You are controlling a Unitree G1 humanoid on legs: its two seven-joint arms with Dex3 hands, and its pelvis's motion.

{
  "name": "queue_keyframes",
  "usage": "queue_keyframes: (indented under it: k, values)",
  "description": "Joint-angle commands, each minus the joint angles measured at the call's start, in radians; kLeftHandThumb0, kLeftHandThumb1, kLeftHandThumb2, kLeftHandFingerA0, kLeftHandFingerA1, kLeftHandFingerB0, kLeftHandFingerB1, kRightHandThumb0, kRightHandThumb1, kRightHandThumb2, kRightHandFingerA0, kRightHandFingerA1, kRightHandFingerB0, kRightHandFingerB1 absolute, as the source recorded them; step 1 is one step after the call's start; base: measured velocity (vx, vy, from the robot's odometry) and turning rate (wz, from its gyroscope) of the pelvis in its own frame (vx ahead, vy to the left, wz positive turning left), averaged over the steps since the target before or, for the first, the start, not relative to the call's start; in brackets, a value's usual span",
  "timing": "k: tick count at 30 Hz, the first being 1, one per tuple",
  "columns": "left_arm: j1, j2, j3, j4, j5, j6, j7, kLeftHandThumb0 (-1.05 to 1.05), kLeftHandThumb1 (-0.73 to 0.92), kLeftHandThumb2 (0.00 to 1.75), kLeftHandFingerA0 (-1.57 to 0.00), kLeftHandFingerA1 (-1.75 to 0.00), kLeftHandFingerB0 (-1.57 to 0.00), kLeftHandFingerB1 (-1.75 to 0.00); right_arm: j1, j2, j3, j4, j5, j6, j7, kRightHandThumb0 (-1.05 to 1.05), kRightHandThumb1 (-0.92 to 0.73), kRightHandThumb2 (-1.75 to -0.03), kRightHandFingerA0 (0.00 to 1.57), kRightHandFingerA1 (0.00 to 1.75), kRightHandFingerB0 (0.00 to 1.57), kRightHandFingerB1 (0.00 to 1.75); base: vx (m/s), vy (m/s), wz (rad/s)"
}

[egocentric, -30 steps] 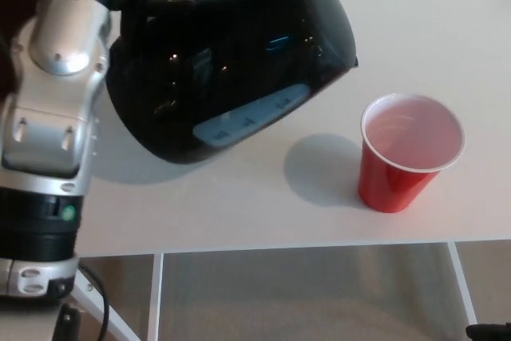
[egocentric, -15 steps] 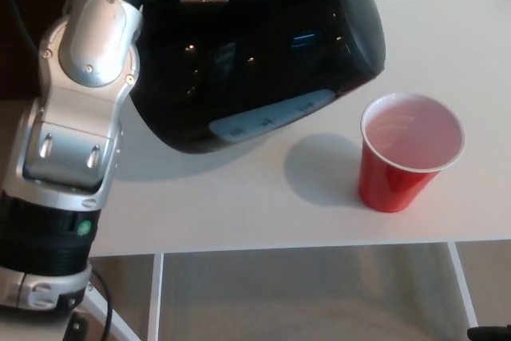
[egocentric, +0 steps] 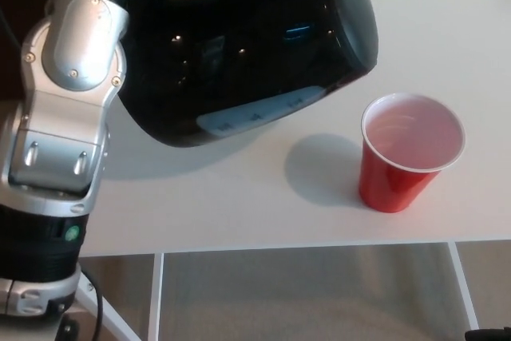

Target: The robot walk towards a table in front and uses its left hand to pick up the pot from the base and pour water to the cup on the right hand side

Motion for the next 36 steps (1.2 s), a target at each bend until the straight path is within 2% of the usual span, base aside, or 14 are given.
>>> queue_keyframes:
  k: [1, 3, 11, 17, 22, 25, 26, 27, 28, 31, 33, 34, 35, 36]
  values:
    - [-0.029, 0.017, 0.015, -0.043, 0.012, -0.064, 0.009, -0.11, 0.77, 0.77, -1.11, -1.38, -0.79, -1.12, -0.002, -0.01, 0.003, 0.004, -0.01, -0.001, -0.006, -0.32, -0.59, -0.57, 0.73, 0.55, 0.6, 0.47, 0.0, 0.0, 0.0]
    - [-0.027, 0.015, 0.009, -0.055, 0.01, -0.07, 0.002, -0.09, 0.77, 0.74, -1.06, -1.39, -0.78, -1.13, -0.006, -0.013, 0.004, 0.021, -0.01, -0.01, -0.002, -0.33, -0.58, -0.57, 0.73, 0.54, 0.59, 0.47, 0.0, 0.0, 0.0]
    - [-0.032, 0.016, -0.032, -0.1, 0.03, -0.068, -0.02, -0.07, 0.74, 0.81, -1.07, -1.39, -0.78, -1.14, -0.013, -0.013, 0.002, 0.031, -0.01, -0.012, -0.005, -0.35, -0.57, -0.56, 0.77, 0.56, 0.61, 0.47, 0.0, 0.0, 0.0]
    - [-0.029, 0.005, -0.076, -0.141, 0.039, -0.091, -0.037, -0.06, 0.77, 0.74, -1.03, -1.44, -0.77, -1.16, -0.018, -0.017, 0.009, 0.02, -0.024, 0.004, -0.012, -0.35, -0.58, -0.57, 0.75, 0.55, 0.59, 0.47, 0.0, 0.0, 0.0]
    - [-0.031, 0.017, -0.106, -0.154, 0.059, -0.094, -0.057, -0.11, 0.76, 0.71, -1.03, -1.43, -0.82, -1.06, -0.025, -0.015, 0.004, 0.033, -0.018, -0.01, -0.005, -0.33, -0.57, -0.57, 0.75, 0.57, 0.59, 0.48, 0.0, 0.0, 0.0]
    - [-0.03, 0.032, -0.13, -0.14, 0.093, -0.13, -0.053, -0.11, 0.73, 0.71, -0.94, -1.46, -0.85, -0.95, -0.023, -0.015, 0.004, 0.026, -0.018, -0.006, -0.005, -0.34, -0.57, -0.57, 0.73, 0.55, 0.59, 0.47, 0.0, 0.0, 0.0]
    - [-0.03, 0.037, -0.138, -0.136, 0.104, -0.143, -0.051, -0.07, 0.71, 0.72, -0.89, -1.55, -0.79, -1.14, -0.025, -0.016, 0.004, 0.03, -0.018, -0.009, -0.003, -0.35, -0.57, -0.57, 0.74, 0.56, 0.61, 0.48, 0.0, 0.0, 0.0]
    - [-0.031, 0.04, -0.145, -0.133, 0.113, -0.154, -0.049, -0.07, 0.71, 0.72, -0.89, -1.55, -0.79, -1.14, -0.027, -0.016, 0.003, 0.034, -0.017, -0.014, -0.002, -0.35, -0.57, -0.57, 0.74, 0.56, 0.61, 0.48, 0.0, 0.0, 0.0]
    - [-0.032, 0.044, -0.149, -0.128, 0.118, -0.165, -0.049, -0.04, 0.73, 0.73, -0.86, -1.58, -0.75, -1.26, -0.028, -0.016, 0.003, 0.036, -0.017, -0.016, -0.001, -0.35, -0.57, -0.57, 0.74, 0.56, 0.61, 0.48, 0.0, 0.0, 0.0]
    - [-0.042, 0.061, -0.163, -0.108, 0.145, -0.205, -0.042, -0.03, 0.71, 0.78, -0.78, -1.67, -0.67, -1.35, -0.034, -0.018, 0.005, 0.04, -0.021, -0.017, -0.001, -0.35, -0.57, -0.57, 0.75, 0.57, 0.6, 0.48, 0.0, 0.0, 0.0]
    - [-0.054, 0.068, -0.168, -0.096, 0.147, -0.215, -0.049, -0.07, 0.78, 0.71, -0.76, -1.74, -0.63, -1.4, -0.038, -0.019, 0.003, 0.042, -0.019, -0.015, -0.003, -0.35, -0.57, -0.57, 0.76, 0.57, 0.6, 0.48, 0.0, 0.0, 0.0]
    - [-0.067, 0.075, -0.173, -0.089, 0.156, -0.22, -0.056, -0.08, 0.76, 0.73, -0.99, -1.67, -0.68, -1.38, -0.04, -0.017, -0.002, 0.041, -0.014, -0.009, -0.003, -0.35, -0.56, -0.56, 0.72, 0.55, 0.6, 0.48, 0.0, 0.0, 0.0]
    - [-0.077, 0.08, -0.175, -0.083, 0.162, -0.226, -0.059, -0.14, 0.81, 0.69, -0.78, -1.75, -0.61, -1.43, -0.043, -0.016, -0.004, 0.044, -0.012, -0.008, -0.003, -0.36, -0.57, -0.55, 0.72, 0.54, 0.61, 0.47, 0.0, 0.0, 0.0]
    - [-0.084, 0.084, -0.177, -0.079, 0.166, -0.231, -0.061, -0.14, 0.81, 0.69, -0.78, -1.75, -0.61, -1.43, -0.046, -0.015, -0.005, 0.049, -0.012, -0.01, -0.003, -0.36, -0.57, -0.55, 0.72, 0.54, 0.61, 0.47, 0.0, 0.0, 0.0]
